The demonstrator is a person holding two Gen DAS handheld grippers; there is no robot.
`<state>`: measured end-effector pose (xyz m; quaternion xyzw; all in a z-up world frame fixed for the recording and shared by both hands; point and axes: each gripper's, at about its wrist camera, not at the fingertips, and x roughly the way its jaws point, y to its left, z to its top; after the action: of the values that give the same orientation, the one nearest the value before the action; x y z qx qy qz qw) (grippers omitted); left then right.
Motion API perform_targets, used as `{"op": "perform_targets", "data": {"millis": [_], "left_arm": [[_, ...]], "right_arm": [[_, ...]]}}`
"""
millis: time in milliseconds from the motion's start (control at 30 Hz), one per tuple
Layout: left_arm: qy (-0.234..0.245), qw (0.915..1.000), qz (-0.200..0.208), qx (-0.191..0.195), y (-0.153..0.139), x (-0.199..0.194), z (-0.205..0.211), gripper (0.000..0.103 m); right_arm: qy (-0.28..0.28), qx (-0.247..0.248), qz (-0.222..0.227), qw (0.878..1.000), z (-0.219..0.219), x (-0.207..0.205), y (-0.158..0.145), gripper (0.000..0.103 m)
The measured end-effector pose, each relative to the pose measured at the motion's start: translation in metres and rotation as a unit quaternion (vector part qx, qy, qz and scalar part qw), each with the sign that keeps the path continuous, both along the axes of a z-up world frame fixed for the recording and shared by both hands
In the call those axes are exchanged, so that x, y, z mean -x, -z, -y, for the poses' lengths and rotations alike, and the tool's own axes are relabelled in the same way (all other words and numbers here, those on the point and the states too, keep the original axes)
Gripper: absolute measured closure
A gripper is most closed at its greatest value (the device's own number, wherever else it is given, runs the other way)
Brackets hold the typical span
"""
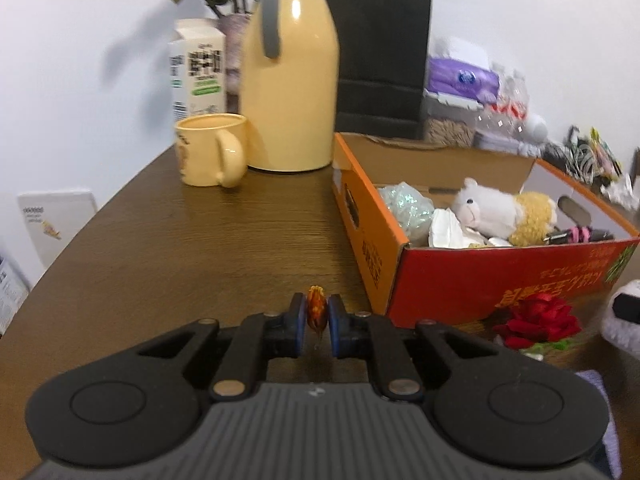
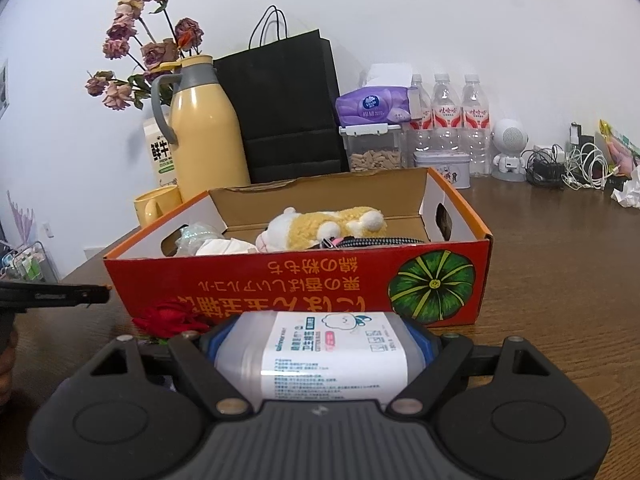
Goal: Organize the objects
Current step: 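Close the left tool on the small orange toy, then carry the orange toy and white container toward the box with both tools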
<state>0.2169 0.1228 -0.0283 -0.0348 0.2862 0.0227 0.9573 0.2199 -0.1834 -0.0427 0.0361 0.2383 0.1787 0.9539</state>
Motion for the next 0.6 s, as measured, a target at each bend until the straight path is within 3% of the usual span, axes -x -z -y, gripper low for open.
{"op": "perform_targets", "data": {"millis": [100, 200, 267, 600], "left_arm": [[-0.016, 0.9997, 0.017, 0.010, -0.007, 0.023, 0.005, 0.090], [-0.007, 0.9987, 0.029, 0.042, -0.016, 0.042, 0.013, 0.090], [-0.002, 0.9985, 0.032, 0.043, -0.020, 0.052, 0.024, 0.090], [0.040, 0.9971, 0.017, 0.062, -0.022, 0.072, 0.071, 0.091]], "right_arm": [[-0.003, 0.003, 0.005, 1.000, -0.001, 0.002, -0.001, 0.021], [-0.006, 0.005, 0.009, 1.000, -0.003, 0.005, -0.001, 0.021], [-0.008, 0.006, 0.011, 1.000, -0.003, 0.006, -0.002, 0.021], [-0.020, 0.013, 0.038, 0.999, -0.006, 0.024, -0.008, 0.021]]}}
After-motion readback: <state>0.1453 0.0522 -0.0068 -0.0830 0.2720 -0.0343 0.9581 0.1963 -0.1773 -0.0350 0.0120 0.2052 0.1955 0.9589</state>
